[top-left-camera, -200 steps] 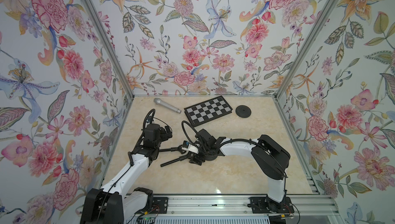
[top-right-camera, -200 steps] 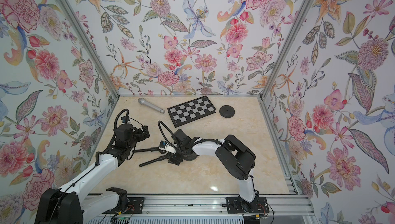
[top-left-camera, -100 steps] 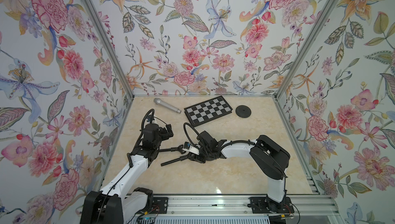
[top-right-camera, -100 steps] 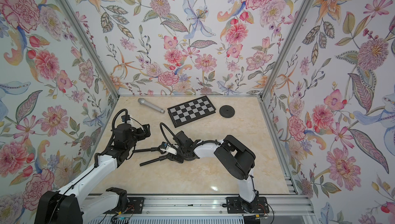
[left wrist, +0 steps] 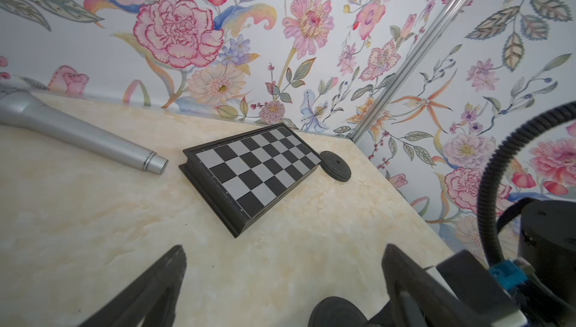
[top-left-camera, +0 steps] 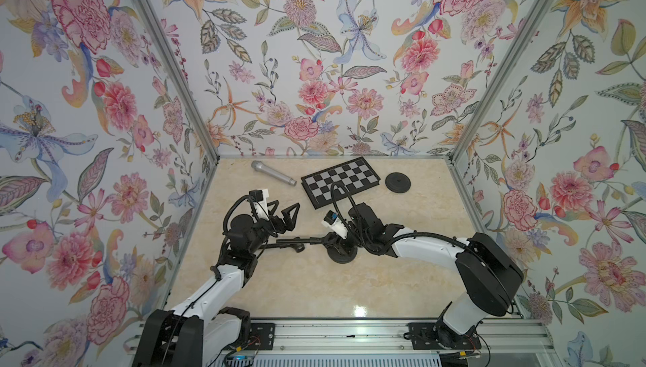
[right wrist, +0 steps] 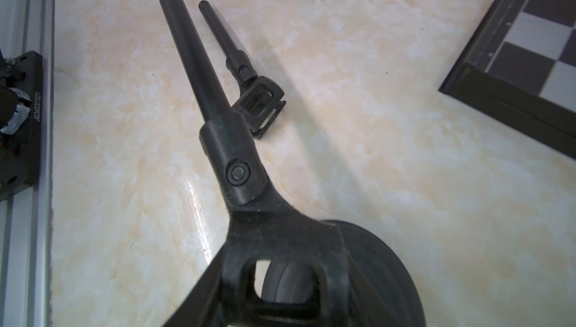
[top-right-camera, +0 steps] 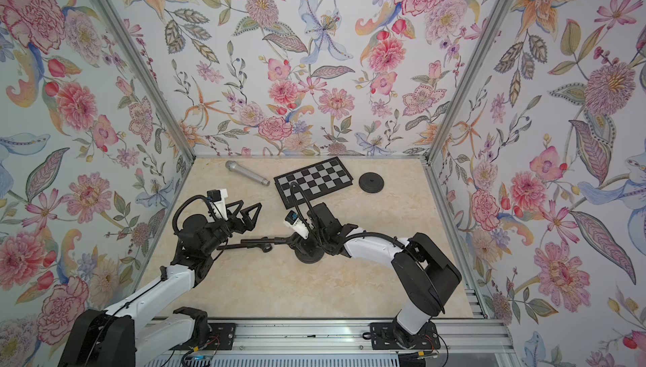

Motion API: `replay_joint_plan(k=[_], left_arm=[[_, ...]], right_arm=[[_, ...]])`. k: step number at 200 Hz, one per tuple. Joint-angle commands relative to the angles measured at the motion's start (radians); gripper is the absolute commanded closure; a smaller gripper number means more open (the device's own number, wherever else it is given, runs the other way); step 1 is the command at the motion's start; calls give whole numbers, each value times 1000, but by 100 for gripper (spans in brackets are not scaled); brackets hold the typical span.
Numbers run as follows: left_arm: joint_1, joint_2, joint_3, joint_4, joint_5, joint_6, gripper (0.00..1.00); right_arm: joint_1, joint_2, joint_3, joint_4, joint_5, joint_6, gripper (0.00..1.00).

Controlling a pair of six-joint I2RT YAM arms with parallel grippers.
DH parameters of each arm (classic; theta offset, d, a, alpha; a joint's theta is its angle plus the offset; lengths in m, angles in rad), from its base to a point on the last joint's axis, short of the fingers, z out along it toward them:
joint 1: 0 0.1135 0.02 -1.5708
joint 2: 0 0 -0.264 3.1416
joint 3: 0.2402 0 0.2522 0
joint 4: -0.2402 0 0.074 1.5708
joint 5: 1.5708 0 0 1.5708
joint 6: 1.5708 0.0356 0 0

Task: Assemble a microphone stand
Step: Pick up the microphone stand pole from the center of the board.

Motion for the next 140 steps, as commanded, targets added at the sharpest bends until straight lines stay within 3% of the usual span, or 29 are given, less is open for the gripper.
replay_joint_plan(k=[1,10,17,31,47,78,95,117,140], left_arm=[[-2,1,41,212,265,166,1],[-20,4,75,119,314,285,2],[-54,1,110,-21,286,415,2],[-156,-3,174,-283,130,720,1],[-267,7,201,-422,-65,1012,1],[-301,12,191,-489,-106,1257,3],[-305,-7,163,-532,-39,1428,4],[-311,19,176,-609,-16,1512,14],[-340,58,218,-699,-18,1530,18]], right_arm=[[-73,-96,-30,-102,-102,139,59],[-111,-122,-33,-156,-135,159,59],[-131,-137,-33,-199,-144,175,59],[-170,-158,-36,-273,-150,210,59],[-176,-160,-38,-343,-161,265,59],[-177,-142,-7,-471,-262,332,58],[-177,-136,10,-496,-340,352,57],[-178,-131,11,-497,-423,365,57],[-180,-129,17,-498,-416,372,56]])
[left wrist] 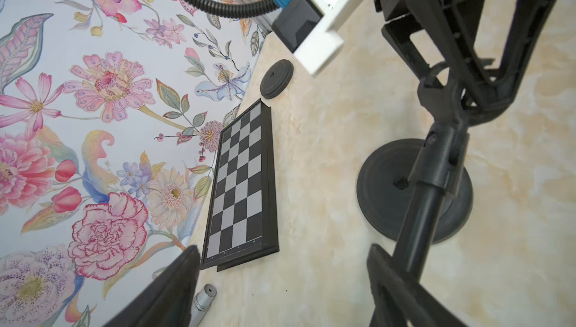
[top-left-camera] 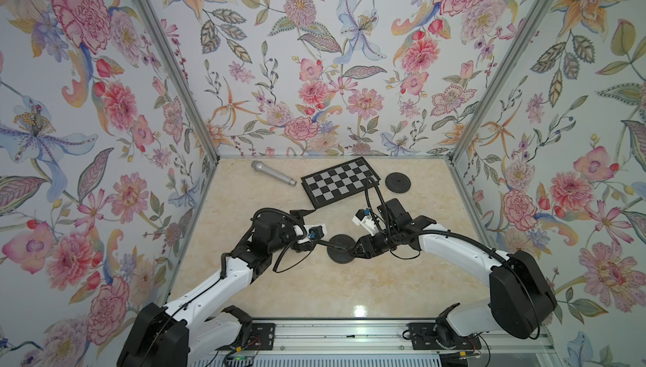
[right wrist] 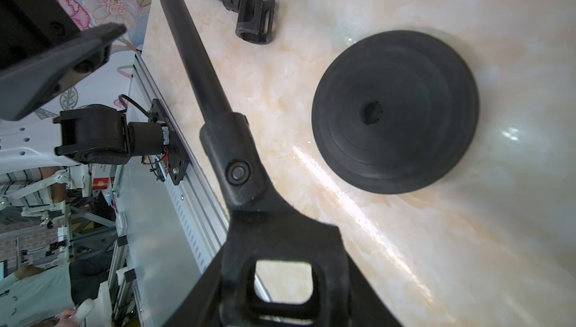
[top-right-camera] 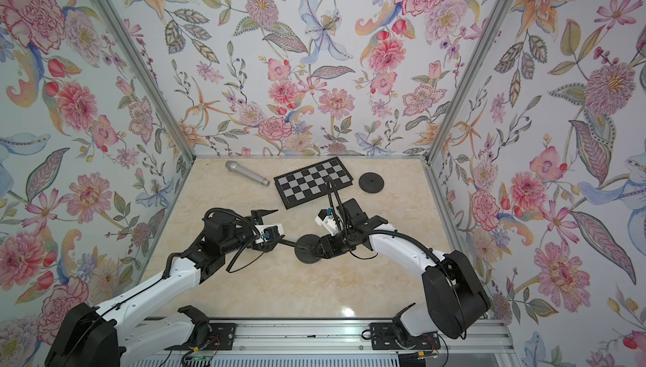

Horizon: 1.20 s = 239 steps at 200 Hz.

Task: Assemble a microphone stand
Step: Pick up the microphone stand pole from the center of the board.

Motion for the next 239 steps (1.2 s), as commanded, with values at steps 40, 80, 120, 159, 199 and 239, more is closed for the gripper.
replay_joint_plan(k=[40,80,120,159,199,239], left_arm=[[-28,68,67,-235,118,111,20],[-33,149,109,-249,63,104,32],[-46,224,186,-285,-60,87,60],[-86,276,262,-396,3,62,84],[-96,237,237,-300,43,-14,88],[-88,196,145,70,220,-301,90]], right_arm=[[-27,35,80,-30,-32,22,57],[-22,31,105,-43,-64,-23,58],[-19,28,110,-51,-76,-32,58],[-20,14,134,-58,-98,-46,57],[-59,-57,142,-56,-152,-74,35],[-165,-235,104,34,-185,-88,23]])
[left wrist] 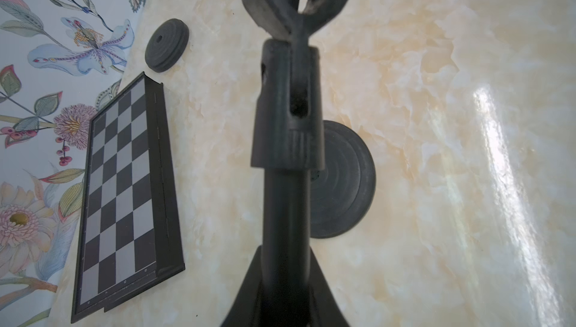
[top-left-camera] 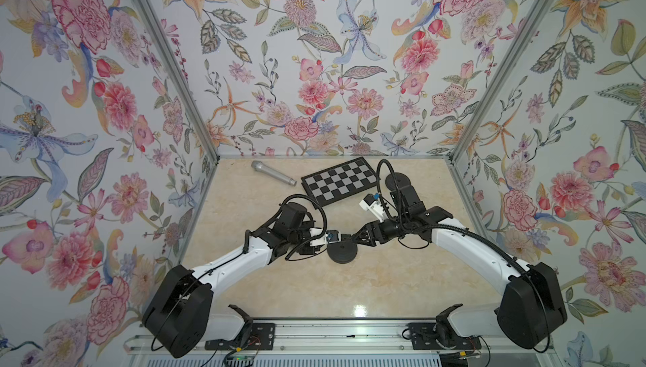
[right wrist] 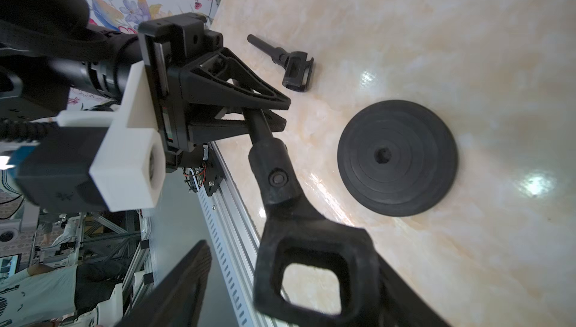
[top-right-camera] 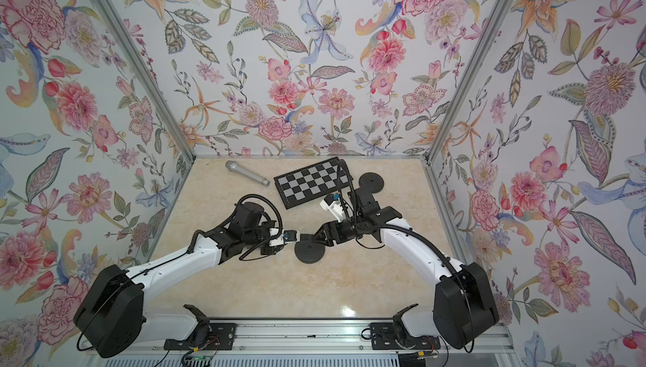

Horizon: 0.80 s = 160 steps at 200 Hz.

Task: Assemble a microphone stand
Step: Pick up the microphone stand pole from the center of the board.

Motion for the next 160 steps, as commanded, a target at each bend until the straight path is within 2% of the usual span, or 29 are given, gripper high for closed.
replay_joint_plan(k=[1,24,45,73,86,98,113,135,160], left_arm=[[-4,-30,-43,311,158,-244,91],[23,5,-100,658,263,-548,94],[39,53,-161,1015,284,-825,94],[43,147,-212,1415,256,-1101,94],[43,207,-223,1565,249,-1185,95],[43,276,-234,1707,228,-1263,96],[37,337,-231,1854,221,-1338,98],[23,385,-214,1883,234,-1329,97],[19,398,-214,1884,221,-1300,95]], right_arm=[[-52,-121,-7,95,-78,-24,22],[-110,-262,-105,293,-8,30,19],[-126,-395,-250,529,157,127,13],[-94,-521,-525,1058,288,308,11],[-25,-534,-599,1209,388,310,11],[60,-516,-600,1227,463,254,10],[161,-457,-562,1244,467,160,9],[252,-378,-531,1319,549,117,15],[259,-309,-496,1369,576,108,24]])
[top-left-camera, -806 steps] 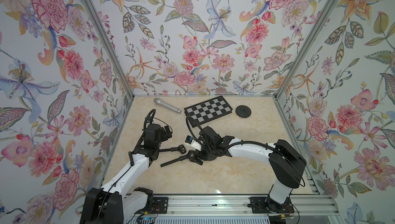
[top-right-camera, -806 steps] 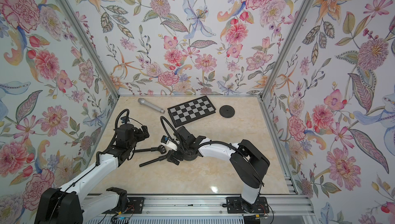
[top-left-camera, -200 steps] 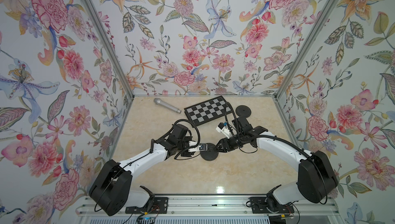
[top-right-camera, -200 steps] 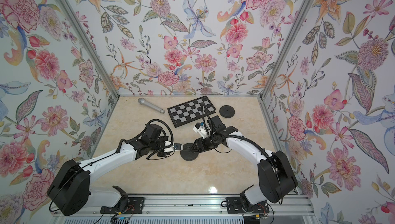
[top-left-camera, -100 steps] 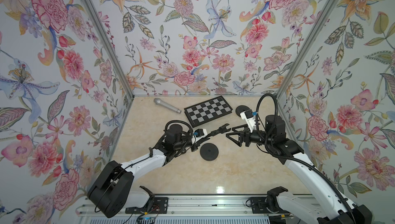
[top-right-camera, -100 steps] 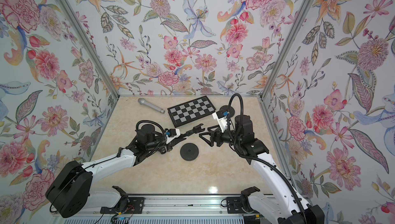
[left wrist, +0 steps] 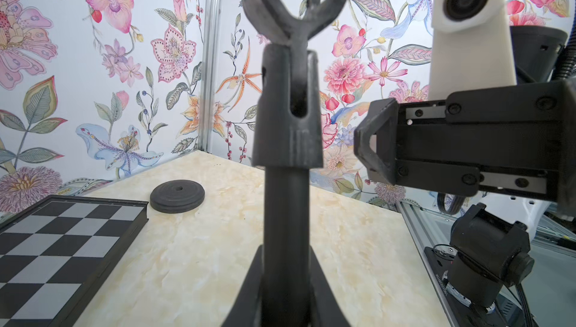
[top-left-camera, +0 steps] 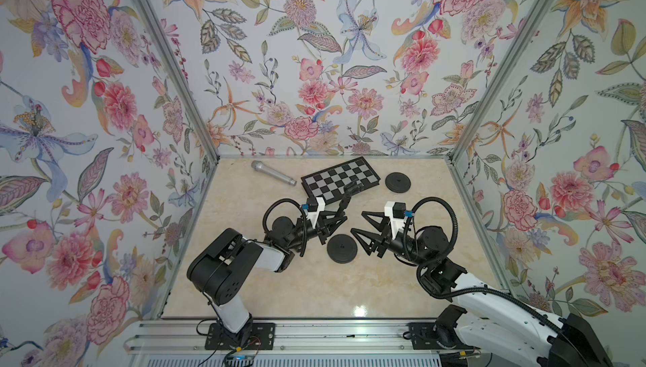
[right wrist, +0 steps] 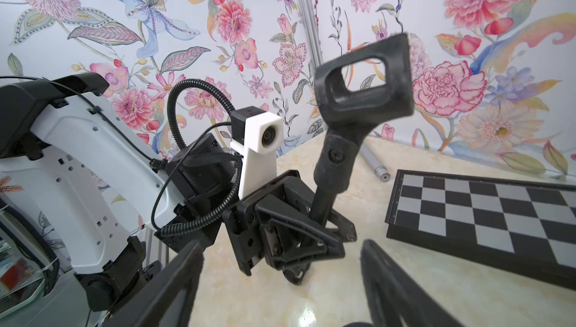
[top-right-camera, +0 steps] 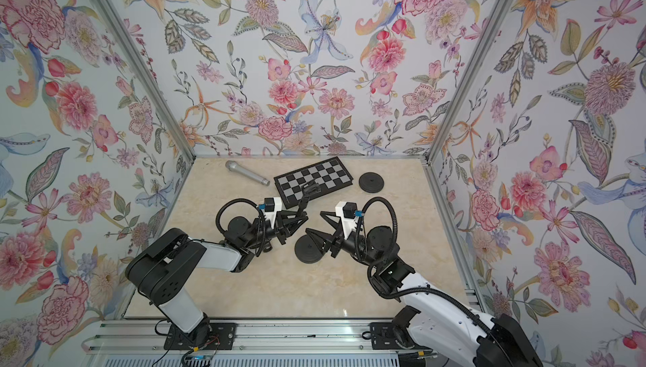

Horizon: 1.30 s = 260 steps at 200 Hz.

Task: Assemble a microphone stand
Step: Pick up the microphone stand pole from the center of the board, then hold the microphone stand pole at the microphone stand base.

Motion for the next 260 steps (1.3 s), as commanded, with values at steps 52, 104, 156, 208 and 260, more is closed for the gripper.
replay_joint_plan(k=[52,104,156,208,260], left_arm=[[-24,16,-19,318,10,20,94],[-26,22,-27,318,-8,57,88],[-26,32,-72,318,-67,142,63],[-22,62,-172,318,-122,334,44],[-22,52,-260,318,-173,469,32]], right_arm=[[6,195,139,83,83,-110,37],[18,327,171,216,86,-42,57],[22,397,187,226,76,-67,82],[2,368,186,13,21,-248,92],[5,414,43,265,94,-230,93]])
